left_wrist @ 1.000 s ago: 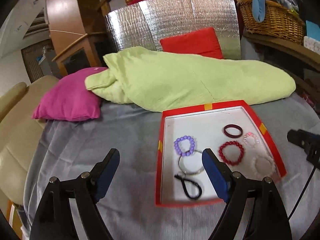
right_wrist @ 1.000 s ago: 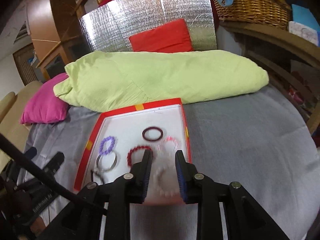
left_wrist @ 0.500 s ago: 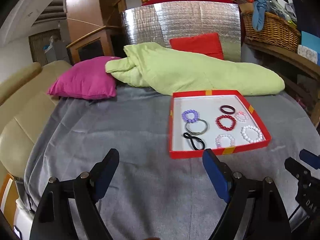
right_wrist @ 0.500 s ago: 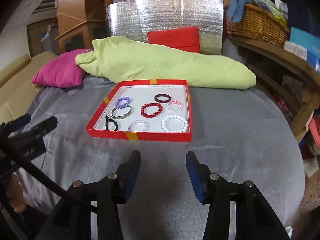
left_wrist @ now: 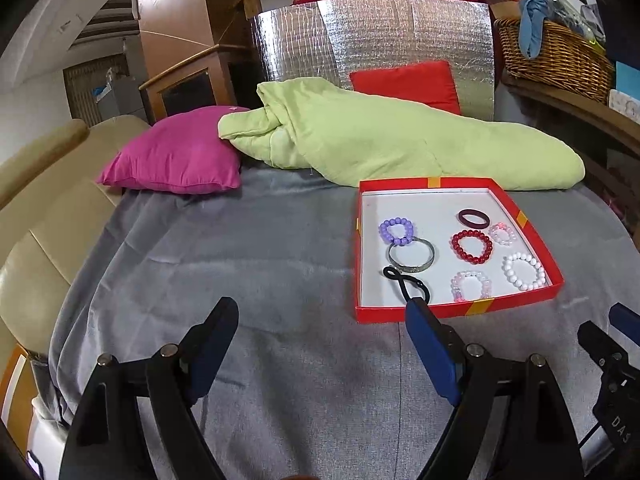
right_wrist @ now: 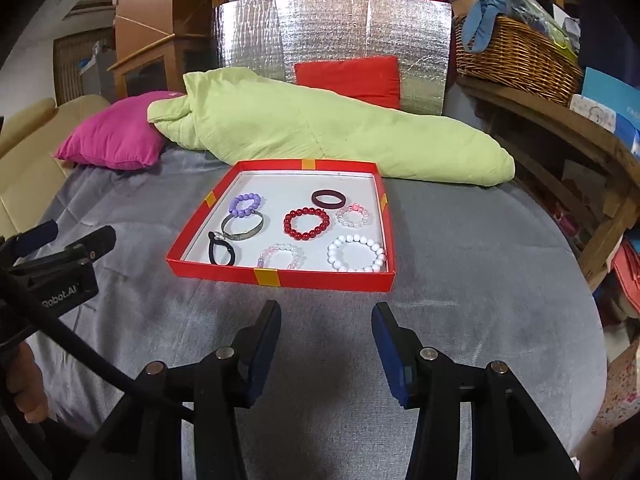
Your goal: Organize jewelry
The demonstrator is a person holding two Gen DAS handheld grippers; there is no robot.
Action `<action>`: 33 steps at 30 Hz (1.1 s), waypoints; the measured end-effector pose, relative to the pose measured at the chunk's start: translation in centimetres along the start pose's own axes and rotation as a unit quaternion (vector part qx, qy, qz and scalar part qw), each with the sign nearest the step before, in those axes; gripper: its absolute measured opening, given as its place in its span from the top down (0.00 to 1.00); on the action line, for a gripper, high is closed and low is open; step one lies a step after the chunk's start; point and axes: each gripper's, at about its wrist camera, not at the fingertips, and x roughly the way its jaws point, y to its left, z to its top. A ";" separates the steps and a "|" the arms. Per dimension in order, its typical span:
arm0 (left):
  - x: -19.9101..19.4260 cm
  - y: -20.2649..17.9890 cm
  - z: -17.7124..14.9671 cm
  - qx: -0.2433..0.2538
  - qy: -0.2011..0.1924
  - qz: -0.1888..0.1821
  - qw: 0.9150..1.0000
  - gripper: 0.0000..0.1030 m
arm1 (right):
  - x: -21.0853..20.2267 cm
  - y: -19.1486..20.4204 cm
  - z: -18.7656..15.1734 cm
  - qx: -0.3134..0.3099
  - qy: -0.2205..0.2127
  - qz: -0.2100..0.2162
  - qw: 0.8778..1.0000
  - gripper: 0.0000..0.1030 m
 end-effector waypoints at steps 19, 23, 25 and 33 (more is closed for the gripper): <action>0.1 0.2 0.0 0.002 -0.001 0.003 1.000 0.17 | 0.2 -0.5 0.2 0.017 0.000 0.000 1.000 0.50; 0.1 0.3 -0.1 0.002 -0.001 0.003 1.000 0.17 | 0.3 -0.5 0.1 0.017 0.000 -0.001 1.000 0.50; 0.1 0.3 -0.1 0.002 -0.001 0.004 1.000 0.17 | 0.3 -0.5 0.1 0.018 0.000 0.000 1.000 0.50; 0.1 0.3 -0.1 0.003 -0.001 0.003 1.000 0.17 | 0.3 -0.6 0.1 0.020 0.000 -0.002 1.000 0.50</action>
